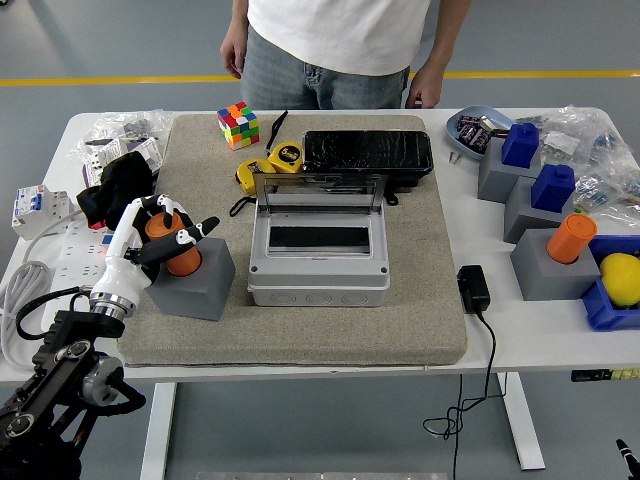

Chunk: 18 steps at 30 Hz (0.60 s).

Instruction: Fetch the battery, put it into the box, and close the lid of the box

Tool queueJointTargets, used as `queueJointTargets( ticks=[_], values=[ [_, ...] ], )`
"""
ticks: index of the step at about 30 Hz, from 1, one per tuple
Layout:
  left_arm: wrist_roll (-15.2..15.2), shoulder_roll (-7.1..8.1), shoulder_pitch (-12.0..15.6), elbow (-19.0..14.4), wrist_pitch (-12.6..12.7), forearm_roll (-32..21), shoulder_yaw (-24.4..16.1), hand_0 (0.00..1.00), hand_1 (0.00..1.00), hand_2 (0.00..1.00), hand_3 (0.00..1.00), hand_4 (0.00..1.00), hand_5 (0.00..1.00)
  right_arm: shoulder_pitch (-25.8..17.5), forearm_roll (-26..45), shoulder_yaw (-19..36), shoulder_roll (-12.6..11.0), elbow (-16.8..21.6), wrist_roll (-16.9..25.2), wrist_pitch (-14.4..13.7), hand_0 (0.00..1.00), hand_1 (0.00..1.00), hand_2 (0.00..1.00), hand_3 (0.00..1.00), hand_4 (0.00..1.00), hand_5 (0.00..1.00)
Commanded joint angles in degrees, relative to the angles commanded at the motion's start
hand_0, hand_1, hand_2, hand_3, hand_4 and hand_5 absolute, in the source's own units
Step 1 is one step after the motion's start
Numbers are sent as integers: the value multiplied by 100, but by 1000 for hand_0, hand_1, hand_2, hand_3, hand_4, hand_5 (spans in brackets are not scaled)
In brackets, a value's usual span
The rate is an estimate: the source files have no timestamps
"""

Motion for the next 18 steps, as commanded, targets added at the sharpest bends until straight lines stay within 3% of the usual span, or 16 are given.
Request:
queueJointTargets(
  ticks=[11, 15, 16, 18],
  values=[
    [49, 173, -340, -135, 77, 69, 30, 10, 2, 4, 19, 998, 68, 1, 1, -14, -12, -8, 0, -1, 876, 859, 811, 827, 998, 998],
    [129, 283, -514, -251, 224, 369, 20, 10, 2, 4, 19, 998, 68, 15, -1, -9, -20, -9, 0, -1, 876, 859, 811, 827, 998, 998],
    [140, 297, -533, -265, 245, 426, 23, 10, 2, 2, 16, 998, 205, 16, 2, -9, -21, -8, 0, -2, 875, 859, 811, 827, 998, 998],
    [207, 390, -661, -370, 420, 814, 65, 10, 2, 2, 16, 998, 205, 26, -13, 8, -33, -11, -3, -1, 875, 859, 811, 827, 998, 998]
  ],
)
